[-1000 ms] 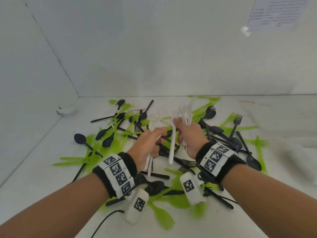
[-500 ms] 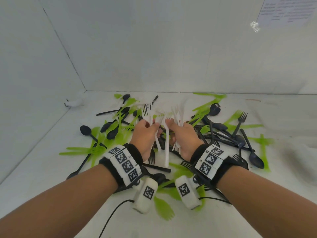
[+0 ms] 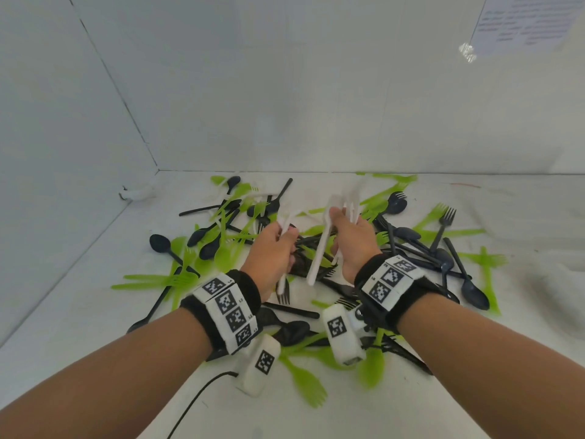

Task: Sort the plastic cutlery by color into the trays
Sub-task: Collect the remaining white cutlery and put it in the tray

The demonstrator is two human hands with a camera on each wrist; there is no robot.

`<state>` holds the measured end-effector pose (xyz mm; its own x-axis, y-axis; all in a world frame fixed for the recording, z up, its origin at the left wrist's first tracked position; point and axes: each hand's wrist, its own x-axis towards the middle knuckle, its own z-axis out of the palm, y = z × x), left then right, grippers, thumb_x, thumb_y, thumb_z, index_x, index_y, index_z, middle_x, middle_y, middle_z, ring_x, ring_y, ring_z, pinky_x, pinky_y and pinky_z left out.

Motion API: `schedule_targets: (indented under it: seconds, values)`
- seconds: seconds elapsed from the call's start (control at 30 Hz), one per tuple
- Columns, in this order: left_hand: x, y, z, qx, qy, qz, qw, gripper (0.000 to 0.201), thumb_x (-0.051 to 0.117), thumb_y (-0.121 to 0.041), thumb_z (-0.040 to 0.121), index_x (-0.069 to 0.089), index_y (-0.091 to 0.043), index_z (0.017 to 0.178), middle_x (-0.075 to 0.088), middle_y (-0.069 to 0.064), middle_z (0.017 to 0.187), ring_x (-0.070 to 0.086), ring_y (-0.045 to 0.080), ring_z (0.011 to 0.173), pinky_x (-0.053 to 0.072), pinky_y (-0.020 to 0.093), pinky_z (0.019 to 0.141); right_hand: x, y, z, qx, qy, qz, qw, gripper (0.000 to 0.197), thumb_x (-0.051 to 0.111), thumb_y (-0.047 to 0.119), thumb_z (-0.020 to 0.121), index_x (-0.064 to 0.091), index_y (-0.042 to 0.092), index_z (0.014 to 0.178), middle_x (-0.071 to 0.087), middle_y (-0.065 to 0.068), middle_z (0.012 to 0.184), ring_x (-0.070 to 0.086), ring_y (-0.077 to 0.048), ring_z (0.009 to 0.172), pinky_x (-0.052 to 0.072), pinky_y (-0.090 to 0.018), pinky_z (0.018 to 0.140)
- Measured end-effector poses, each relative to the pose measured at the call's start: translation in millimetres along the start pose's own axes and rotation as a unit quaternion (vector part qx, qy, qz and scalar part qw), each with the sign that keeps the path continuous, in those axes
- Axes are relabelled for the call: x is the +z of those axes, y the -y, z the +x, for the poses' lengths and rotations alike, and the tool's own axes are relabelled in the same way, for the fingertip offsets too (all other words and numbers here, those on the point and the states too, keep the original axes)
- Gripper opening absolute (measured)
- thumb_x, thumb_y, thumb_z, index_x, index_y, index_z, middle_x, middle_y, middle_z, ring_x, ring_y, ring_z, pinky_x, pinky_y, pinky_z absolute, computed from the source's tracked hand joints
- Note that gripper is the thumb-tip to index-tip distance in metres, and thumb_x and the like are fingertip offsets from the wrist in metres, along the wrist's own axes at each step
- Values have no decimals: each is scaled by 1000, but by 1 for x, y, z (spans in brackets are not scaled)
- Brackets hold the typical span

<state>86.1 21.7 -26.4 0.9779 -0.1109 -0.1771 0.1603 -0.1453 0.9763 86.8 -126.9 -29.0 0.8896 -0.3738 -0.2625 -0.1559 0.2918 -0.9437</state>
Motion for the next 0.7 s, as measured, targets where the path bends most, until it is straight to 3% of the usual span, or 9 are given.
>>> schedule_targets:
  seconds: [0.07,0.13,0.2,0.27,0.37,0.47,0.57,0.63,0.7]
  values:
    - [-7,2,2,12,2,48,999,19,52,-32,106,58,-15,100,46,-10,67,42,7,55,37,26,54,4,0,3,9,33,14,999,17,62,33,101,65,18,93,46,-1,76,38,-12,52,38,-28,53]
    - [-10,3,3,29,20,75,997,23,51,-36,105,60,-15,107,53,-13,66,44,4,57,36,26,57,13,-3,1,15,84,15,996,19,65,33,100,68,14,98,50,-6,81,40,-10,49,39,-27,52]
    - [-10,2,0,38,55,86,994,28,51,-40,103,60,-16,112,66,0,83,50,7,64,38,24,58,24,-7,-3,35,127,32,991,25,64,31,100,70,7,104,62,-12,83,51,-14,51,45,-28,50]
    - [-12,-2,-2,27,84,71,994,23,52,-37,103,60,-18,114,67,0,92,59,8,72,43,21,62,33,-8,-4,57,143,59,986,31,63,30,101,69,1,109,68,-18,88,62,-22,60,52,-29,52]
    - [-25,-7,-3,-18,66,60,996,14,48,-27,105,57,-16,108,55,-4,82,51,7,67,40,20,62,41,-6,4,56,102,56,992,25,64,32,100,68,8,100,62,-13,86,51,-15,52,46,-26,48]
    - [-41,-8,1,-43,34,64,996,27,37,-23,107,60,-12,115,48,3,83,46,14,70,39,25,63,43,-1,14,56,58,83,993,22,67,31,98,68,9,100,57,0,70,39,-10,45,39,-25,46]
    - [-50,-9,6,-43,21,48,998,29,37,-18,108,61,-9,121,64,7,87,64,19,80,47,27,75,45,-2,14,47,83,76,993,23,66,30,99,71,8,103,58,3,65,41,-13,50,41,-27,49]
    - [-51,-14,9,-48,41,8,998,28,39,-17,108,60,-10,124,74,10,98,73,26,94,56,34,85,49,-5,7,29,134,46,989,22,65,31,100,70,9,96,59,-8,75,50,-24,62,48,-33,59]
    - [-48,-21,11,-36,85,-1,996,29,39,-17,108,62,-15,126,75,15,108,72,32,105,57,42,96,55,-7,0,-3,170,17,985,25,62,28,102,72,5,101,65,-16,86,61,-30,73,56,-38,68]
